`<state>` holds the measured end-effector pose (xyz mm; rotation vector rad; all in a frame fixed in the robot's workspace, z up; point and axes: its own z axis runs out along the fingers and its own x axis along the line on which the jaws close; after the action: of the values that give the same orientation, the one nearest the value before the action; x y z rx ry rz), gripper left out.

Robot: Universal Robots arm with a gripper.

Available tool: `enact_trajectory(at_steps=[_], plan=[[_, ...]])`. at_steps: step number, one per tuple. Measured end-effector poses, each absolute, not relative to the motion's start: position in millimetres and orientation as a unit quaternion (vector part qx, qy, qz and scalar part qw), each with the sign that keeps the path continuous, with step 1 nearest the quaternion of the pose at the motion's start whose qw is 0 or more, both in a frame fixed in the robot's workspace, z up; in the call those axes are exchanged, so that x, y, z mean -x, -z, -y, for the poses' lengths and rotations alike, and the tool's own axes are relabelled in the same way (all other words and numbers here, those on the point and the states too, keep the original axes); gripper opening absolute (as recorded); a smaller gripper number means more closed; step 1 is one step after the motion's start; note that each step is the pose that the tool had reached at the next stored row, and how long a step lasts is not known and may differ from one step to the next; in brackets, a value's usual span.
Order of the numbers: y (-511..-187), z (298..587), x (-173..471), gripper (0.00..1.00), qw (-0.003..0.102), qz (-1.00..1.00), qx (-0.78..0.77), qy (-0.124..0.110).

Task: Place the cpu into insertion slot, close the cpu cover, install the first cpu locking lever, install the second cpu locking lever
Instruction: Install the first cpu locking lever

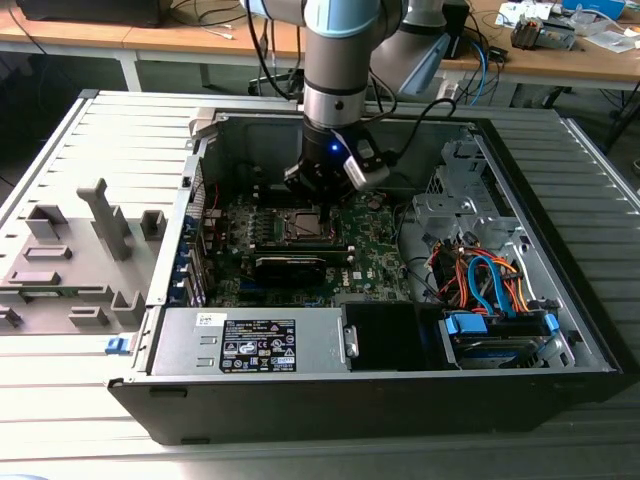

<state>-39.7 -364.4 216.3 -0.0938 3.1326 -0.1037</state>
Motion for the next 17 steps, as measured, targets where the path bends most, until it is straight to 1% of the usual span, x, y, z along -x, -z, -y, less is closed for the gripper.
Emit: enact_trajectory(at_steps=[3, 17], plan=[[-229.3, 364.3, 39.6, 0.11, 0.003, -0.999, 0.030, 0.033], [-230.5, 364.4, 39.6, 0.11, 0.003, -0.999, 0.030, 0.033]])
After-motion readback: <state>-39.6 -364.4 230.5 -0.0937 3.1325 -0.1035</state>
